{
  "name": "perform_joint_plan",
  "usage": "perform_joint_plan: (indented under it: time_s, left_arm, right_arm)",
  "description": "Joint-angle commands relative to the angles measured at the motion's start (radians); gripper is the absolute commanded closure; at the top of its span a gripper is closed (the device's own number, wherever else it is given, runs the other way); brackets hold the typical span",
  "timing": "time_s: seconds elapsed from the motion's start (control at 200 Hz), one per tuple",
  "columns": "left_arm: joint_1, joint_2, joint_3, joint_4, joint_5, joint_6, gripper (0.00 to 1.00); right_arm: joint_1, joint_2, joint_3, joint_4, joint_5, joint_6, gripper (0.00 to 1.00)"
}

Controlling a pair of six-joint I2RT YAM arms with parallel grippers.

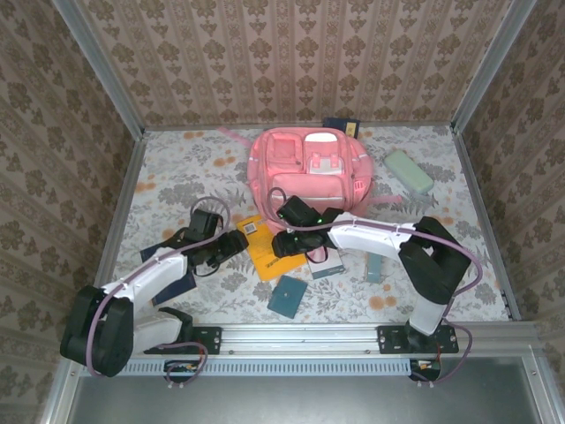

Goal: Pack books, pencil case, and school supplies into a backpack

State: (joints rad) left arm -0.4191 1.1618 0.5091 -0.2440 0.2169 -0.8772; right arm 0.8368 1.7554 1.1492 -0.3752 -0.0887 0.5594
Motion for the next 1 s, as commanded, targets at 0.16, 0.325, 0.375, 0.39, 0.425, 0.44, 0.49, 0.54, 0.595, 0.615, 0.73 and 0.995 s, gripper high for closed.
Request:
perform_joint_plan:
  time_s: [0.16, 0.325, 0.375, 0.39, 0.425, 0.44, 0.49, 0.54, 0.595, 0.615, 0.73, 0.995]
  left_arm:
    - [-0.007, 0.002, -0.033, 0.142, 0.051, -0.103, 0.30]
    - [-0.024, 0.026, -0.020, 0.144, 0.053, -0.094, 0.30]
    - [-0.026, 0.032, -0.017, 0.146, 0.052, -0.094, 0.30]
    - [-0.028, 0.032, -0.017, 0.147, 0.052, -0.094, 0.30]
    - [-0.030, 0.035, -0.016, 0.147, 0.052, -0.094, 0.30]
    - [-0.030, 0.036, -0.015, 0.147, 0.052, -0.094, 0.30]
    - [-0.031, 0.039, -0.014, 0.147, 0.051, -0.091, 0.30]
    - [-0.030, 0.041, -0.012, 0.148, 0.054, -0.089, 0.30]
    - [-0.030, 0.041, -0.011, 0.149, 0.056, -0.089, 0.30]
    - [-0.030, 0.041, -0.012, 0.151, 0.057, -0.089, 0.30]
    - [-0.030, 0.042, -0.012, 0.158, 0.059, -0.090, 0.30]
    - [-0.086, 0.062, -0.014, 0.186, 0.062, -0.104, 0.30]
  right_arm:
    - [-0.060, 0.069, 0.029, -0.131, 0.175, -0.069, 0.50]
    - [-0.063, 0.078, 0.026, -0.157, 0.262, -0.119, 0.47]
    - [-0.069, 0.080, 0.031, -0.186, 0.287, -0.135, 0.47]
    - [-0.072, 0.078, 0.032, -0.189, 0.284, -0.140, 0.47]
    - [-0.074, 0.069, 0.034, -0.191, 0.283, -0.143, 0.47]
    - [-0.074, 0.064, 0.032, -0.187, 0.282, -0.142, 0.46]
    - [-0.071, 0.044, 0.027, -0.172, 0.244, -0.143, 0.46]
    - [-0.067, 0.020, 0.021, -0.153, 0.181, -0.143, 0.45]
    - [-0.051, 0.001, 0.015, -0.117, 0.116, -0.136, 0.45]
    - [-0.043, -0.004, 0.013, -0.110, 0.100, -0.132, 0.45]
    - [0.008, -0.006, 0.003, -0.073, 0.068, -0.108, 0.44]
    - [0.012, 0.072, -0.018, -0.088, 0.184, -0.035, 0.40]
